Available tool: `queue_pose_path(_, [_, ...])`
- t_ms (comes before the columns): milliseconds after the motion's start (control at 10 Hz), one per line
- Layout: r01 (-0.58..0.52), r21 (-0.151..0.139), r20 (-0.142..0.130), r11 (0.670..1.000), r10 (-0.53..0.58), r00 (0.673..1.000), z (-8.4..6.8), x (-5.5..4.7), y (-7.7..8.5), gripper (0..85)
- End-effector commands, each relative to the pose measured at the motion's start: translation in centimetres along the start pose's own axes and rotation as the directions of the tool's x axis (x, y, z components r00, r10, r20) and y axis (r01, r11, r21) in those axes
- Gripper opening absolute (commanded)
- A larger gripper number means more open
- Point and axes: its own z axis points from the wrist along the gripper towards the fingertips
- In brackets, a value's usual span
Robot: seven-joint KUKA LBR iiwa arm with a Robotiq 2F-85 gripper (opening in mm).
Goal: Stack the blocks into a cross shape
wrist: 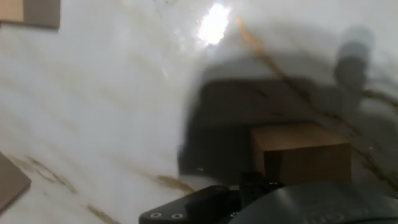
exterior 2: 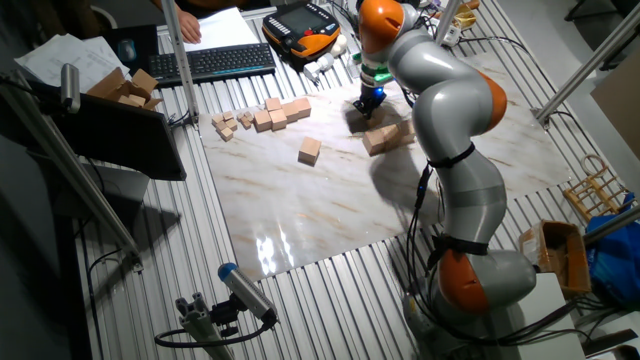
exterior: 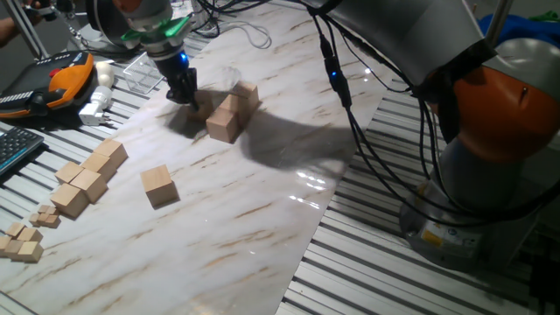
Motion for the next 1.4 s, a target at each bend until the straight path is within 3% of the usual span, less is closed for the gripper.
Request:
queue_pose_path(0, [-0.001, 0.002, -0.004, 1.0, 0.001, 1.0, -0.2, 0.1, 0.1, 0.0])
queue_pose_path(100, [-0.018, -0.016, -0.016, 1.0, 0.018, 1.0, -0.9, -0.1, 0.6, 0.0])
queue_pose_path(200, [-0.04, -0.014, -0.026, 0.999, 0.04, 0.999, -1.9, -0.6, 1.6, 0.0])
queue_pose_path(400, [-0.071, 0.062, 0.015, 0.996, 0.07, 0.997, -3.3, -1.7, 2.8, 0.0])
queue_pose_path(600, [-0.062, 0.059, 0.035, 0.996, 0.06, 0.998, -3.4, -2.5, 2.0, 0.0])
queue_pose_path(700, [-0.067, 0.054, 0.056, 0.996, 0.064, 0.996, -3.5, -2.8, 1.9, 0.0])
queue_pose_path(800, [-0.087, 0.074, 0.114, 0.993, 0.078, 0.99, -3.5, -3.0, 2.0, 0.0])
queue_pose_path(900, [-0.098, 0.078, 0.156, 0.992, 0.085, 0.984, -3.5, -3.1, 2.1, 0.0])
queue_pose_path(1000, [-0.1, 0.08, 0.177, 0.992, 0.085, 0.981, -3.5, -3.1, 2.1, 0.0])
queue_pose_path(1100, [-0.098, 0.073, 0.164, 0.993, 0.084, 0.983, -3.4, -3.2, 2.0, 0.0])
queue_pose_path(1300, [-0.089, 0.051, 0.105, 0.995, 0.083, 0.991, -3.3, -3.2, 2.1, 0.0])
